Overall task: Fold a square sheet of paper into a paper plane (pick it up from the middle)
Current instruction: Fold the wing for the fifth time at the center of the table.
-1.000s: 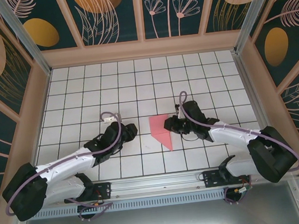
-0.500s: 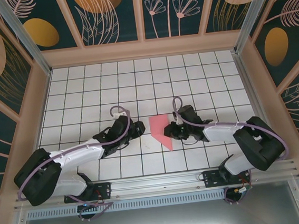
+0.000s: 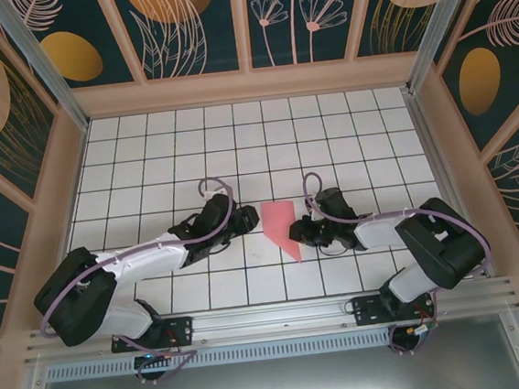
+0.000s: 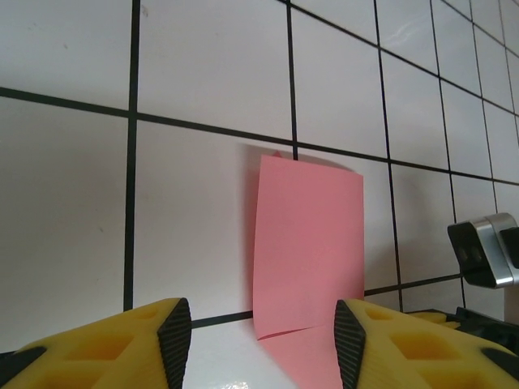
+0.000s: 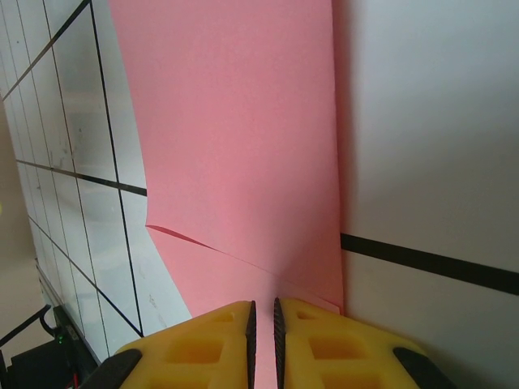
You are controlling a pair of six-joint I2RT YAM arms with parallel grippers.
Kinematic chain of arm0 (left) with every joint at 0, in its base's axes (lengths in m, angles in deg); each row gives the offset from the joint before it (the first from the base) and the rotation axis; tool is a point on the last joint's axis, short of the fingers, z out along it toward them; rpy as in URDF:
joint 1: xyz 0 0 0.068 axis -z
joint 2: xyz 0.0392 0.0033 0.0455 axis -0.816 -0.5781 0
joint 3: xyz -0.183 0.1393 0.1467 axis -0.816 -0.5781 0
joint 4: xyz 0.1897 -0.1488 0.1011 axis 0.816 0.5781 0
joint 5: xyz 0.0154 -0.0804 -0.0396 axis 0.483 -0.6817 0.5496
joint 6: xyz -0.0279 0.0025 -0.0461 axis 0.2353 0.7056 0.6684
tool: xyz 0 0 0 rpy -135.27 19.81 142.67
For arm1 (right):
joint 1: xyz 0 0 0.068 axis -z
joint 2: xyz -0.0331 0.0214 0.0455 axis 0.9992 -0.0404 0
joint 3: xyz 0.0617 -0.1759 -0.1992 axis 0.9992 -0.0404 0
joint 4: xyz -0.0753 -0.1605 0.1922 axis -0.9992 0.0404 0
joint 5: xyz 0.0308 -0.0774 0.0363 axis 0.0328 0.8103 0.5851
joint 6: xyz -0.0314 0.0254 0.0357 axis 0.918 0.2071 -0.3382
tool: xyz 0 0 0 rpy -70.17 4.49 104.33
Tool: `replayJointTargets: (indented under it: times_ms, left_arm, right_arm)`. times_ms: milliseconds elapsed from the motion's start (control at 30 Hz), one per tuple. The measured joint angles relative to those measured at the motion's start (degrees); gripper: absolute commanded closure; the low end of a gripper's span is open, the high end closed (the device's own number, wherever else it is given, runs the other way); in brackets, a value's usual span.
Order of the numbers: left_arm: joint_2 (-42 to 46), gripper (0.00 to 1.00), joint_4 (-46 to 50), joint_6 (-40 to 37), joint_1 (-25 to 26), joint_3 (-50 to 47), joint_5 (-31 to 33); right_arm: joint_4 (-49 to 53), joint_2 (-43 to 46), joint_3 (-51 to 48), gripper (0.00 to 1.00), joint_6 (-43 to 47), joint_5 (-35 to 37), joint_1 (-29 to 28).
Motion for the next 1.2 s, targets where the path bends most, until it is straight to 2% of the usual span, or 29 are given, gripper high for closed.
replayJointTargets:
  times_ms: [500, 1000, 1200]
  left_arm:
    - [-8.9, 0.41, -0.5, 1.0, -4.1, 5.6, -8.8]
    - [-15.5, 0.42, -2.3, 2.0, -4.1, 8.2, -15.3]
    - [-17.8, 0.45, -3.0, 3.0, -4.1, 8.6, -17.6]
  right_arm:
    - [-0.1, -0.2, 0.0, 0.83, 0.0, -0.5, 0.5]
    - [-1.5, -0.3, -0.8, 0.83, 0.0, -1.5, 1.0]
    - [-2.2, -0.4, -1.0, 0.83, 0.0, -1.8, 1.3]
